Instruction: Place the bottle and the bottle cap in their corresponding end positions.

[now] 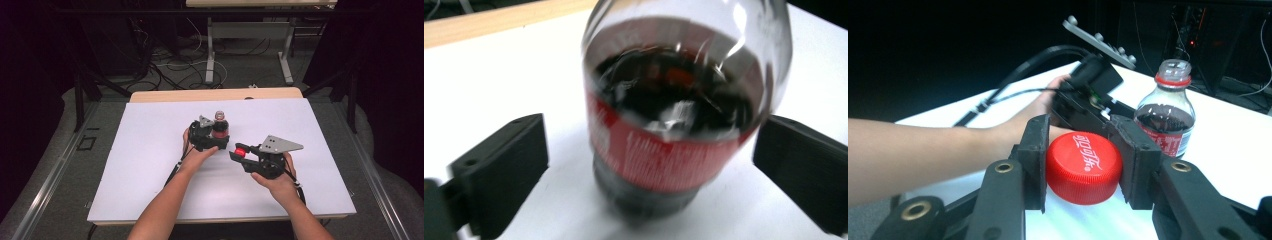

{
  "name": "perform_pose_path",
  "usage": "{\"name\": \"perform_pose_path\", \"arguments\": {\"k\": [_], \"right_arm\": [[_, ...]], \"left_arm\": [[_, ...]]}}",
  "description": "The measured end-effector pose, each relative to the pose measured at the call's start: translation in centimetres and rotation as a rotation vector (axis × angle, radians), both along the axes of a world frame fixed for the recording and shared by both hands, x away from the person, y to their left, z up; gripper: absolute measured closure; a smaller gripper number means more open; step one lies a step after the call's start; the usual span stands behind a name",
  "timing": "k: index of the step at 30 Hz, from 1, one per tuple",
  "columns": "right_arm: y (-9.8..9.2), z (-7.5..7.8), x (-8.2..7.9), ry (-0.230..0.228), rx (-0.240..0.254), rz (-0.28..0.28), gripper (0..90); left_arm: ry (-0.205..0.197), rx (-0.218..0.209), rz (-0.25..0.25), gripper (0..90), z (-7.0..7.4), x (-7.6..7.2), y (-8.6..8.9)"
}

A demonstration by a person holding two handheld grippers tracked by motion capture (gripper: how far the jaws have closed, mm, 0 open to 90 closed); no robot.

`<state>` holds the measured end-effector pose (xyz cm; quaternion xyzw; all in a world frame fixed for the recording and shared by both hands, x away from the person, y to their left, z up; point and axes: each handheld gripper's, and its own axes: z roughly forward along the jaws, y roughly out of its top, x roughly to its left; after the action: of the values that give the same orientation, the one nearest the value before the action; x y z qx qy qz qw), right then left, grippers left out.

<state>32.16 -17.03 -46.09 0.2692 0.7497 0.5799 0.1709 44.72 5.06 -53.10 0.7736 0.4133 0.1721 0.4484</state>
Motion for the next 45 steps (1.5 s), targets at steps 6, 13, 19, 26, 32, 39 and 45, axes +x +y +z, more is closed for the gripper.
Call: {"name": "perform_pose_path", "arguments": {"k": [6, 13, 19, 26, 32, 39, 45], "right_arm": [[1.8, -2.1, 1.1, 0.034, -0.056, -0.004, 61.1], [3.2, -4.4, 2.5, 0.068, -0.097, -0.009, 61.0], [3.9, -5.9, 3.1, 0.086, -0.120, -0.020, 61.1], [4.6, -7.4, 3.7, 0.129, -0.156, -0.012, 61.0], [5.5, -8.9, 4.0, 0.157, -0.183, -0.011, 60.9], [6.0, -10.4, 3.7, 0.198, -0.222, -0.014, 60.9], [6.0, -10.5, 3.9, 0.212, -0.227, -0.018, 60.9]], "left_arm": [[-0.020, -0.070, 0.009, 0.5, 1.8, -1.7, 2.8], [-0.024, -0.100, 0.063, 0.5, 2.9, -3.8, 5.4], [-0.012, -0.110, 0.088, 0.5, 3.2, -5.7, 7.2], [-0.014, -0.087, 0.072, 0.5, 3.3, -8.0, 8.3], [-0.036, -0.080, 0.085, 0.6, 2.6, -9.1, 9.1], [-0.034, -0.084, 0.061, 0.5, 2.6, -9.5, 9.3], [-0.030, -0.080, 0.058, 0.5, 2.4, -9.5, 9.3]]}}
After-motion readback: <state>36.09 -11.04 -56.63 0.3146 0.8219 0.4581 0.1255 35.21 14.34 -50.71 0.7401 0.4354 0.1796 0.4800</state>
